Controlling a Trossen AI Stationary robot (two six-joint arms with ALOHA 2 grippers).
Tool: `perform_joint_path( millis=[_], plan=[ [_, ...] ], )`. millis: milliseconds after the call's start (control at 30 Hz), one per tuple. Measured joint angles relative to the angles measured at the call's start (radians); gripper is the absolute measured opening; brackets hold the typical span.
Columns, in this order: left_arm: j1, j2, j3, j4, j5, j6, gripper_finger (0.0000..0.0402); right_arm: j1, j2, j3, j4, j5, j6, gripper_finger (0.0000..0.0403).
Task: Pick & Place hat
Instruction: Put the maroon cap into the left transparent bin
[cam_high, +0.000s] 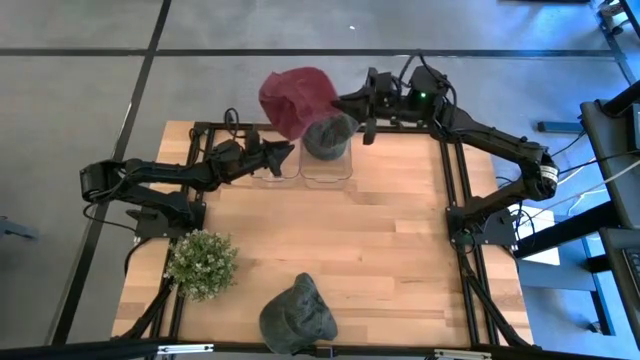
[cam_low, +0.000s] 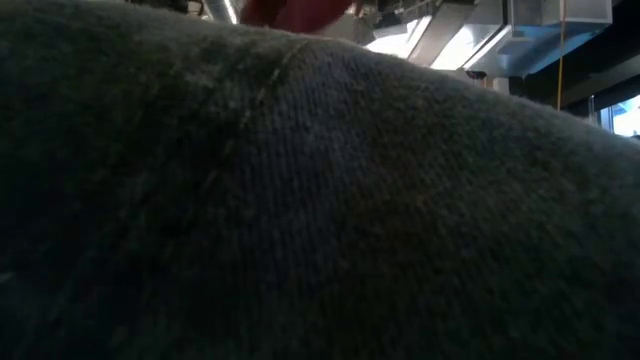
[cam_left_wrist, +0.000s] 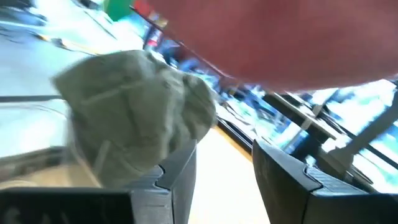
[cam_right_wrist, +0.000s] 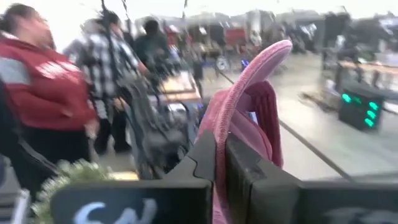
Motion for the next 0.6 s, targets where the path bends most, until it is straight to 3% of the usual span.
perform_joint_path(
  millis=[167,300,600],
  plan=[
    [-0.022,0.0,0.0,0.063,-0.104,0.063,0.015,0.025,0.0,0.0,0.103,-0.017,0.048,0.0017],
    [-0.052,0.001,0.0,0.223,-0.197,0.188,0.015,0.041,0.0,0.0,0.22,-0.017,0.107,0.0017],
    [-0.065,0.001,0.0,0.638,-0.146,0.38,0.015,0.072,-0.001,0.0,0.259,-0.088,0.224,0.0017]
  ],
)
